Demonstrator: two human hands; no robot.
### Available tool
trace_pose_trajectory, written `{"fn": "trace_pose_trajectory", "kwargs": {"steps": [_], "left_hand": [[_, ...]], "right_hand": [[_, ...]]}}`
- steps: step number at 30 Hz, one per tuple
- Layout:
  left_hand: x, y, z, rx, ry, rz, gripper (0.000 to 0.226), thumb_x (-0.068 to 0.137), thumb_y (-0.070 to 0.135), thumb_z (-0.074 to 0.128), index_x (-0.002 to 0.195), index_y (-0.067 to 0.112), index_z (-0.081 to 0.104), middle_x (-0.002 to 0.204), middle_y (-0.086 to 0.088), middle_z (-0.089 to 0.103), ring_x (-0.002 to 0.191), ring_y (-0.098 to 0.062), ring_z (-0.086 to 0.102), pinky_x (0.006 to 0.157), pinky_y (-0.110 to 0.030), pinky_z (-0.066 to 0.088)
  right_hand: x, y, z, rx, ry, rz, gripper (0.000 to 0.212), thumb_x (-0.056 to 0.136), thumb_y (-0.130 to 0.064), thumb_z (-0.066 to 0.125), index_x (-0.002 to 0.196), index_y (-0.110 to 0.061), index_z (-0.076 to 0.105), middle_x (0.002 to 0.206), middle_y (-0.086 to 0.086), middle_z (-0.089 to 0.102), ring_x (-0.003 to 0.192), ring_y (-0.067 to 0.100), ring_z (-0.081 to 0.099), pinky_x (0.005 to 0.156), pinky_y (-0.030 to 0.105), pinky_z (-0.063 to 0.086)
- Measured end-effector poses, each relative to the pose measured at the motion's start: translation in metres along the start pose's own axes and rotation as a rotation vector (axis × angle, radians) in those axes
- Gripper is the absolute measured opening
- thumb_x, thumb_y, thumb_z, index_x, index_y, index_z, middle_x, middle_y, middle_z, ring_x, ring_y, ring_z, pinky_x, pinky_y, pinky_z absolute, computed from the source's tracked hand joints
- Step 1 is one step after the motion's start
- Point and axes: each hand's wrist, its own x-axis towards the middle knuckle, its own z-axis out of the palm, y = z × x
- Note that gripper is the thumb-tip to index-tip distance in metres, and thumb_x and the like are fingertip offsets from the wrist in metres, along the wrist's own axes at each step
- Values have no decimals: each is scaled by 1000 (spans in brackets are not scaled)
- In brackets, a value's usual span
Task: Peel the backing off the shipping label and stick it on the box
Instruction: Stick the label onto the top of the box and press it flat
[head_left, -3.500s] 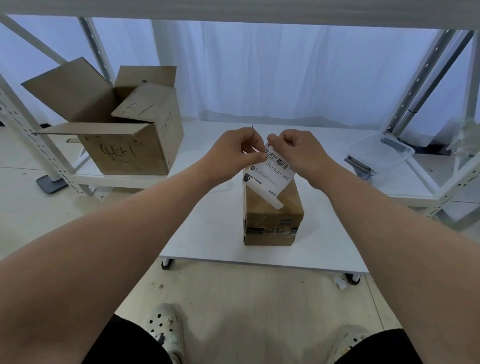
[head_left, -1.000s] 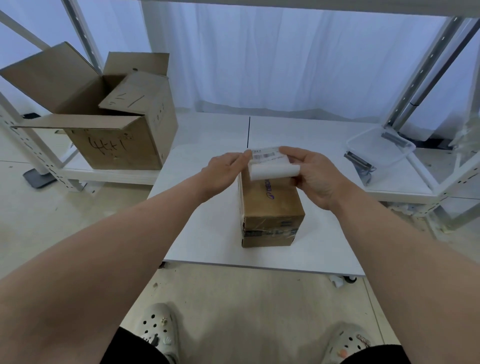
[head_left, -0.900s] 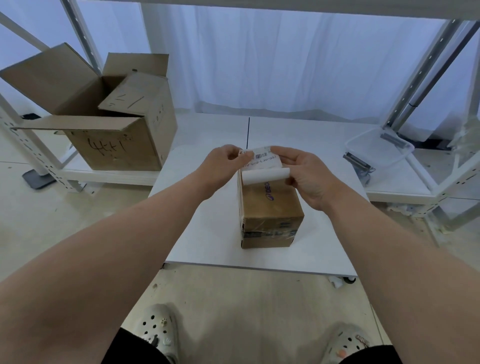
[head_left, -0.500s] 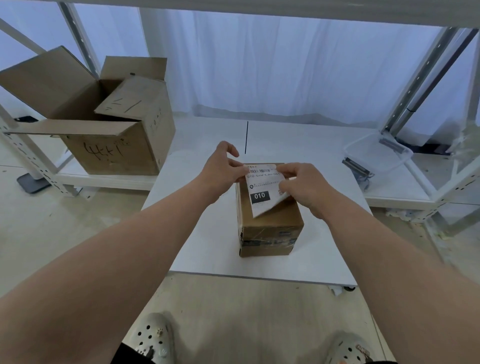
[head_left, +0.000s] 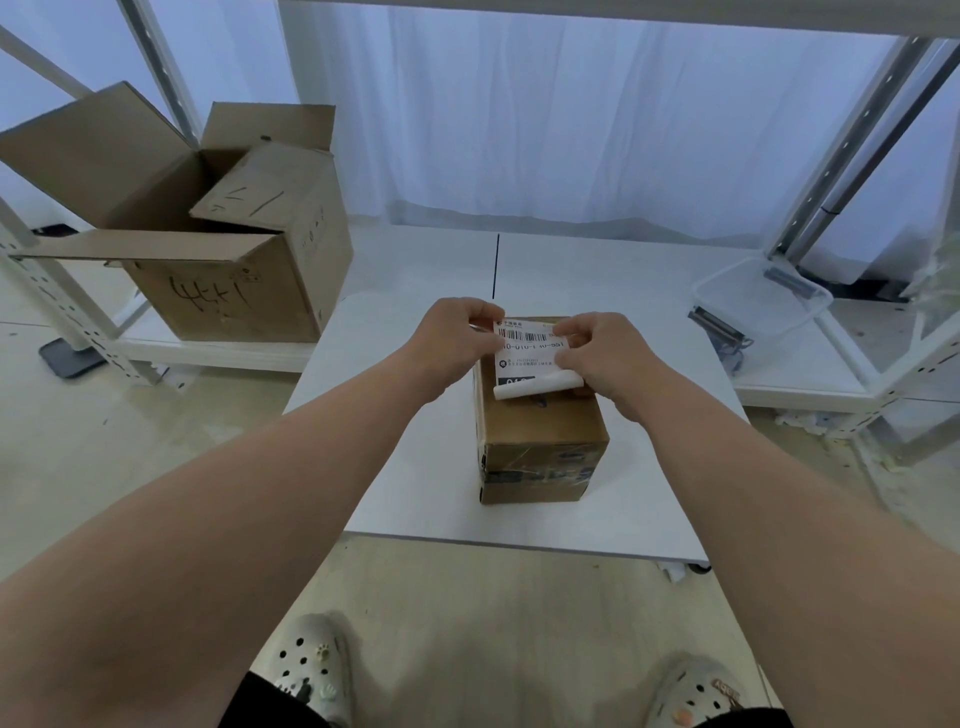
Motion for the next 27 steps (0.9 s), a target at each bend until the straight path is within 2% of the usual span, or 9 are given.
{"fn": "trace_pose_trajectory", "kwargs": {"steps": [4, 7, 10, 13, 17, 21, 24, 27], "left_hand": [[0, 1, 2, 88, -1, 25, 40, 86, 8, 64, 125, 5, 58, 119, -10, 61, 91, -16, 57, 58, -9, 45], [0, 1, 2, 143, -4, 32, 45, 84, 11, 67, 128, 6, 55, 122, -9, 61, 91, -14, 55, 61, -11, 43], [-1, 2, 4, 142, -51, 14, 53, 85, 7, 66, 134, 6, 48, 126, -11, 59, 98, -20, 60, 60, -12, 48], [0, 4, 6, 143, -98, -9, 58, 85, 3, 65, 139, 6, 42, 132, -11, 55, 94, -16, 57, 60, -12, 49], [3, 4, 6, 165, -109, -33, 58, 85, 2, 63, 139, 8, 43, 133, -11, 53, 94, -15, 54, 62, -14, 45], [4, 5, 5, 175, -123, -37, 60, 85, 3, 63, 140, 8, 42, 132, -10, 53, 95, -15, 51, 61, -13, 42], [4, 5, 4, 171, -148, -51, 61, 85, 3, 63, 141, 7, 40, 134, -10, 51, 99, -16, 51, 60, -11, 41], [5, 5, 2, 182, -157, -54, 61, 86, 4, 62, 142, 8, 38, 133, -9, 52, 98, -15, 52, 55, -10, 40]], "right_hand": [[1, -2, 0, -25, -14, 21, 39, 90, 2, 50, 126, -13, 53, 111, 5, 49, 86, 21, 56, 47, 20, 51], [2, -4, 0, 18, -1, 25, 33, 93, -2, 49, 123, -12, 56, 111, 6, 49, 72, 14, 53, 44, 19, 52], [5, -5, 1, 14, 23, 22, 28, 94, -3, 50, 120, -8, 59, 120, 11, 52, 78, 17, 56, 52, 23, 55], [8, -6, 3, -39, 26, 47, 28, 94, -2, 49, 119, -8, 59, 127, 15, 51, 92, 27, 56, 55, 26, 54], [11, -7, 4, -72, 17, 73, 27, 95, -5, 47, 119, -11, 59, 127, 14, 52, 88, 27, 57, 49, 24, 50], [13, -6, 2, -26, 36, 70, 25, 96, -9, 47, 116, -11, 61, 124, 12, 54, 72, 18, 55, 44, 21, 47], [14, -5, 2, -19, 49, 91, 26, 95, -7, 47, 116, -13, 62, 125, 11, 53, 79, 23, 56, 42, 20, 47], [15, -5, 3, -22, 47, 91, 26, 94, -5, 48, 114, -15, 62, 124, 11, 53, 76, 21, 56, 37, 18, 47]]}}
